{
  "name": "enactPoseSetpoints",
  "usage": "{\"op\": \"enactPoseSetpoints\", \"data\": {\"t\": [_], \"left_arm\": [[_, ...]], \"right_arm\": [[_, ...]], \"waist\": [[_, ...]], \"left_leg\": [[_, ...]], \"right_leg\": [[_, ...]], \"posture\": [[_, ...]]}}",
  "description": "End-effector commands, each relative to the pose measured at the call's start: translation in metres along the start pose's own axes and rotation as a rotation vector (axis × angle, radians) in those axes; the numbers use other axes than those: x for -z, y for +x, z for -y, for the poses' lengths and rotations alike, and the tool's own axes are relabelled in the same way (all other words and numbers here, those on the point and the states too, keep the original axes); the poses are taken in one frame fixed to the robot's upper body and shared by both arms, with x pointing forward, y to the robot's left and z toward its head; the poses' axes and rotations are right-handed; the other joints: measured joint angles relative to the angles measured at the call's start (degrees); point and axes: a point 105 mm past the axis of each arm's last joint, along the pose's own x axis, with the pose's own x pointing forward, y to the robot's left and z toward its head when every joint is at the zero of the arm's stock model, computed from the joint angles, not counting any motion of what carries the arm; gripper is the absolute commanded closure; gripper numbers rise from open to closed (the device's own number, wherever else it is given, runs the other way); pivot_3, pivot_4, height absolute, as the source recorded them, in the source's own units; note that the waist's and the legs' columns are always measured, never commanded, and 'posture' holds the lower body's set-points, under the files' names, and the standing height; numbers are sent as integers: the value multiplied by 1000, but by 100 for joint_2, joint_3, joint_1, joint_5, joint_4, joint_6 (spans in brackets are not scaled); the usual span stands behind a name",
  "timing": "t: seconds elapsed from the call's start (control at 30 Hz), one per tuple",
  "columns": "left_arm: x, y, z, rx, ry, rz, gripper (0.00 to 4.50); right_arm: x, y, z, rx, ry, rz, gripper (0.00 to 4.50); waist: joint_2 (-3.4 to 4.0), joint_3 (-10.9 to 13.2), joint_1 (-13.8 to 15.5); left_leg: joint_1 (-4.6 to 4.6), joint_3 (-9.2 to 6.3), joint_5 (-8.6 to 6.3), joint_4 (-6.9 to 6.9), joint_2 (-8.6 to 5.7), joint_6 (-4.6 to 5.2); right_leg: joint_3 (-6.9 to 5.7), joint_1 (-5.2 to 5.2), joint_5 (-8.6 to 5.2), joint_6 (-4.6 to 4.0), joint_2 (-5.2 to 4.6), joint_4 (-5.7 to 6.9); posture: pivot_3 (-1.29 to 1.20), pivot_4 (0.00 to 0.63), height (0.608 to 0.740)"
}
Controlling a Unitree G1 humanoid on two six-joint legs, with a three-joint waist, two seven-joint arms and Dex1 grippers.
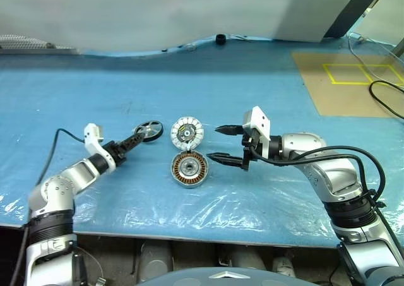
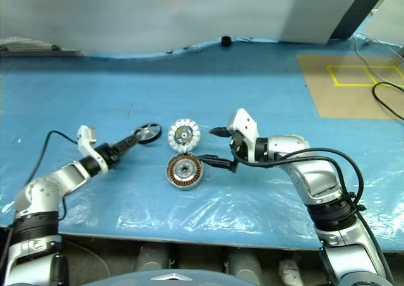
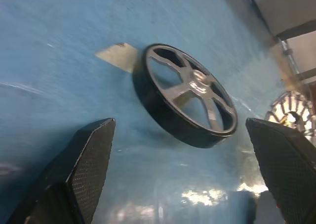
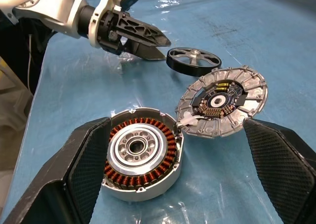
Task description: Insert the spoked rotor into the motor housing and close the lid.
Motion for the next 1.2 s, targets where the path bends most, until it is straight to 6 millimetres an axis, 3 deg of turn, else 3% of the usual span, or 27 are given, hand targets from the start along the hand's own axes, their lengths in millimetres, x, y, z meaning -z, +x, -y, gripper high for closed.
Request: {"op": "enactPoseSetpoints", "data": {"t": [0.03, 0.27, 0.33, 0.5, 0.63, 0.77, 1.0, 1.2], "left_arm": [[-18, -10, -11, -26, 92, 0, 0], [-53, -1, 13, 83, 366, -77, 0], [-60, 11, 30, 156, 461, -130, 0], [-60, 32, 61, 311, 622, -299, 0], [-60, 43, 72, 377, 770, -444, 0], [-72, 50, 80, 398, 900, -512, 0], [-96, 57, 95, 416, 1033, -495, 0], [-106, 52, 102, 494, 1335, -471, 0]], "right_arm": [[-16, 0, -3, -8, -54, 35, 29], [-18, 2, -4, -8, -57, 35, 29], [-18, 1, -4, -5, -58, 32, 29], [-17, 0, -5, 10, -57, 27, 29], [-13, -2, -5, 31, -48, 26, 29], [-9, -4, -3, 56, -41, 29, 29], [-3, -5, -3, 99, -31, 36, 29], [2, -3, -5, 112, -24, 38, 29]], "waist": [[0, 0, 7], [-4, 3, 106], [-4, 3, 114], [-4, 3, 136], [-5, 4, 98], [-7, 6, 91], [-12, 8, 113], [-17, 11, 124]], "left_leg": [[0, -1, 0, -2, 0, 0], [-30, 0, 3, -6, -4, -2], [-32, 0, 3, -6, -9, -4], [-33, 0, 5, -8, -14, -6], [-31, -2, 6, -14, -14, -9], [-39, -3, 6, -16, -19, -10], [-45, -7, 6, -15, -26, -10], [-46, -31, 6, -16, -27, -10]], "right_leg": [[0, 0, 0, 1, 0, -3], [-7, -1, 9, 13, -2, -31], [-7, -1, 10, 14, -4, -33], [-7, -2, 13, 19, -6, -33], [-7, -6, 23, 36, -6, -30], [-9, -10, 25, 38, -5, -31], [-10, -8, 28, 42, -11, -33], [-12, -8, 30, 47, -11, -32]], "posture": [[0, 150, 740], [0, 150, 740], [0, 150, 740], [0, 150, 740], [0, 150, 740], [0, 150, 740], [0, 150, 740], [0, 150, 740]]}}
